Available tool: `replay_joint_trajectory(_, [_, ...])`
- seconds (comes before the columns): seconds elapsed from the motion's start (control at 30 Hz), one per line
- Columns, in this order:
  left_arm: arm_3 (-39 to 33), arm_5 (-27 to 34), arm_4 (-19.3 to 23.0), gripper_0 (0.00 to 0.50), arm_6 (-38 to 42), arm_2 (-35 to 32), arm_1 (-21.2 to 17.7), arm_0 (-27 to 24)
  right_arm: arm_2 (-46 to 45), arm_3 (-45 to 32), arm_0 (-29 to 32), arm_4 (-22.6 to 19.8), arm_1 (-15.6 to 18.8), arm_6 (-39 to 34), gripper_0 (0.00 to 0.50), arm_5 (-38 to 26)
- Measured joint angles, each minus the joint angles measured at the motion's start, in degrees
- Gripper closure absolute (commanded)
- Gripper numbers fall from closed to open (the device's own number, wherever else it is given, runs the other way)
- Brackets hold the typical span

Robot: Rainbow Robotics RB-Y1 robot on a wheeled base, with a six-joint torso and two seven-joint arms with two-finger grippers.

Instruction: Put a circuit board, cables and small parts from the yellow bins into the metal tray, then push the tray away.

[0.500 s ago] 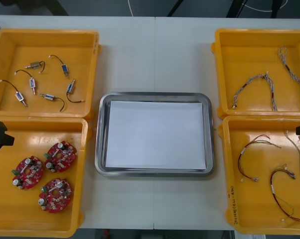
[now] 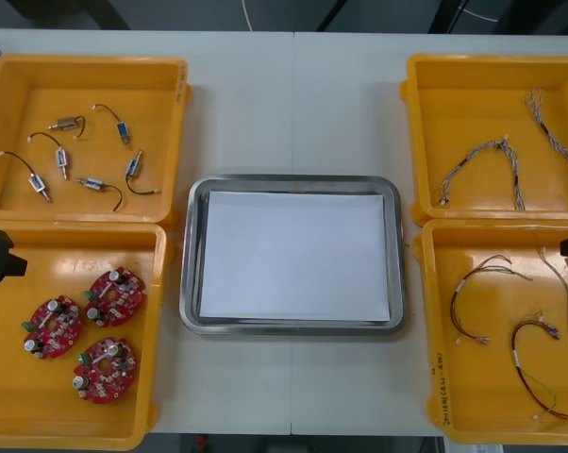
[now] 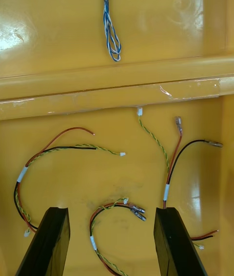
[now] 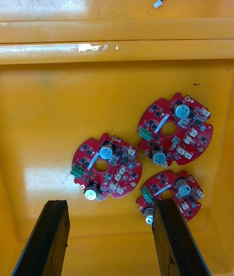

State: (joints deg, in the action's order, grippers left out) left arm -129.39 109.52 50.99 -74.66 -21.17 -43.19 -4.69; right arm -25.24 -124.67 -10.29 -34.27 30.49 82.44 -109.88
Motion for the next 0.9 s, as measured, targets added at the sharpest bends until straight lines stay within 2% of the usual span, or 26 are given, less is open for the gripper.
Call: replay_joint_trajectory(0.9, [0.0, 0.0, 0.0, 0.000, 0.0, 0.0, 0.0, 0.0, 0.0, 0.0, 0.0, 0.0, 0.0, 0.0, 0.000, 0.0])
